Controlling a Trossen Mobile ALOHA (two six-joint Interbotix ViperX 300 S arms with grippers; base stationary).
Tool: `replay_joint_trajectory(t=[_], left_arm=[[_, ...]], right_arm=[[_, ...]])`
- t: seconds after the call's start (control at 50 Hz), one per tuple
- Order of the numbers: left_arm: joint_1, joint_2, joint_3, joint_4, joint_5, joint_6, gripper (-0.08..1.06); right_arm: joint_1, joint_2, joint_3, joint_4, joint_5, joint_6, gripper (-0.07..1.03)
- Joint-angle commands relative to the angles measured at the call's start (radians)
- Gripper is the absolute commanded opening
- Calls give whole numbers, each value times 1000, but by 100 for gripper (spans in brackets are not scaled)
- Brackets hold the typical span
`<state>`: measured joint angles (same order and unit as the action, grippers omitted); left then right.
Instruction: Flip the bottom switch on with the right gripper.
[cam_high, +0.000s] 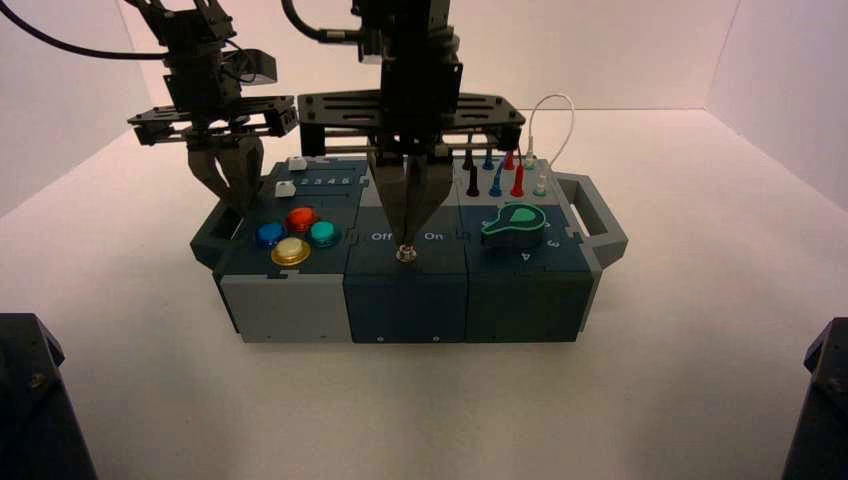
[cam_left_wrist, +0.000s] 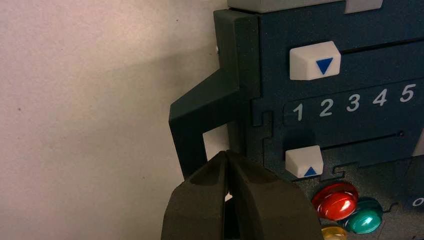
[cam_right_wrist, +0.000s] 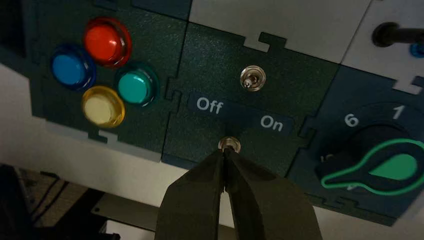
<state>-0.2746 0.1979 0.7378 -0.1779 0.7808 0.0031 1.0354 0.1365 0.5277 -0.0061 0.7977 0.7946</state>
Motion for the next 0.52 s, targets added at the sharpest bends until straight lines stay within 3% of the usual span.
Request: replay_joint_trajectory(t=[0.02, 0.26, 0.52], left_arm=[[-3, 28, 55, 29, 8, 15, -3], [0, 21, 44, 41, 8, 14, -3], [0, 29, 34, 43, 9, 15, -3]], right_arm=[[15, -71, -2, -14, -3, -5, -2], [37, -138, 46, -41, -3, -8, -2], [35, -130, 64, -46, -5, -8, -2]])
